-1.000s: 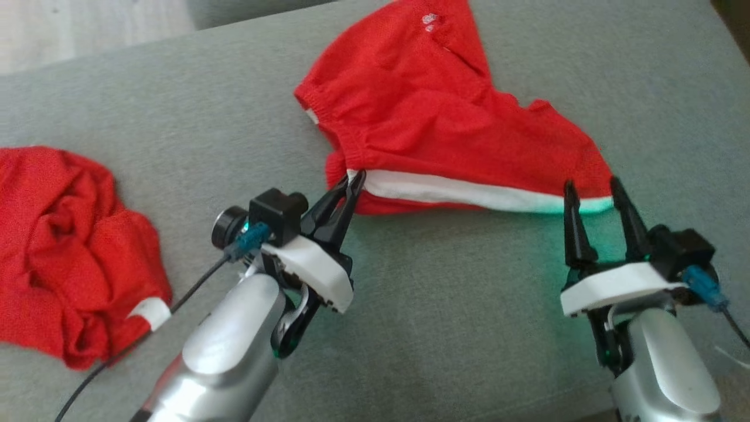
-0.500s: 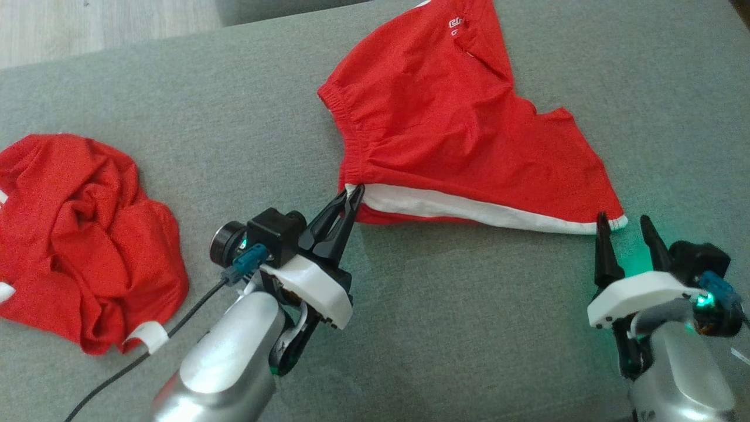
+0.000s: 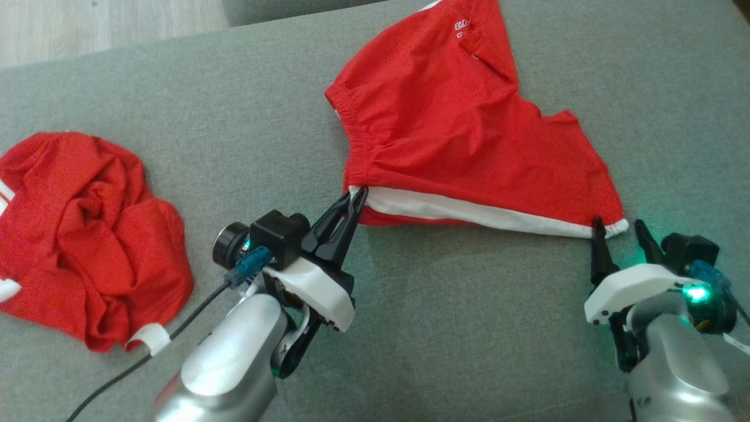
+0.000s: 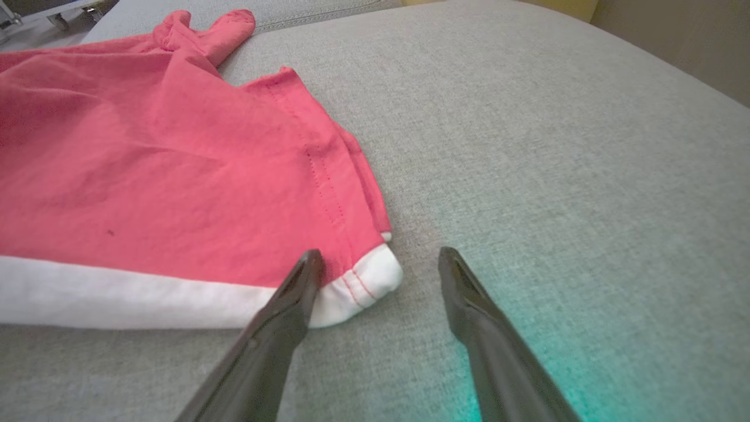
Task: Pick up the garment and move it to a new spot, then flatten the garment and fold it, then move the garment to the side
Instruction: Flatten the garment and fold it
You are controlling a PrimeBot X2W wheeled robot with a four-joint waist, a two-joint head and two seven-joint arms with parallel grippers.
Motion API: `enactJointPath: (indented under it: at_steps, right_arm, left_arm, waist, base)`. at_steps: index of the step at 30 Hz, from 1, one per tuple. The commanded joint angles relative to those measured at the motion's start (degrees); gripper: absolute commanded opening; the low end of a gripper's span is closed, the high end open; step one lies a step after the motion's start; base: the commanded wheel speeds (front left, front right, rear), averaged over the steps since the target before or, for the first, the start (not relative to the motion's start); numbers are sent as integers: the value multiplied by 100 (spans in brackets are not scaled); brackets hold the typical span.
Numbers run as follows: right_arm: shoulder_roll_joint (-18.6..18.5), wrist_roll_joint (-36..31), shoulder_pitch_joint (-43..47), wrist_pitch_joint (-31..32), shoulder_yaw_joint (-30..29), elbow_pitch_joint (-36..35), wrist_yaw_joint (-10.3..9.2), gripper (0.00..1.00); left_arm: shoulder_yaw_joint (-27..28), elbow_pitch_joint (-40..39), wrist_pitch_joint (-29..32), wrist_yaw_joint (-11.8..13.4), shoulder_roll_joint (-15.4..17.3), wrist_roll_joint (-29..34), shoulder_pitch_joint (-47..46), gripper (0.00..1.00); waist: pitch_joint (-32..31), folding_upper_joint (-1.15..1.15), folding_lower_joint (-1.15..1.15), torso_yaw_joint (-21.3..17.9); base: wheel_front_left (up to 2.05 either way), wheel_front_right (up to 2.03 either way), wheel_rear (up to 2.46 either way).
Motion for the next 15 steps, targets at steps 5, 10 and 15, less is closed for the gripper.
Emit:
enactJointPath:
  at_steps: [5,10,15]
  right_arm:
    - [-17,-3,-222,-72,259,77,-4,16]
    - [-17,95,-273,-168,427,66,-4,0]
    - [-17,485,-324,-282,684,-167,-4,0]
  left_arm:
    - [135,-227,-22,77,146,-22,-54,0]
    - [161,-201,-22,124,200,-53,-8,0]
    - [243,-196,-91,194,330,-87,63,0]
  waist:
    - [-37,0,0,-29]
    - [-106,0,0,-75]
    - [-285,0,0,-144]
  base:
    - [0,0,0]
    - [0,0,0]
    - [0,0,0]
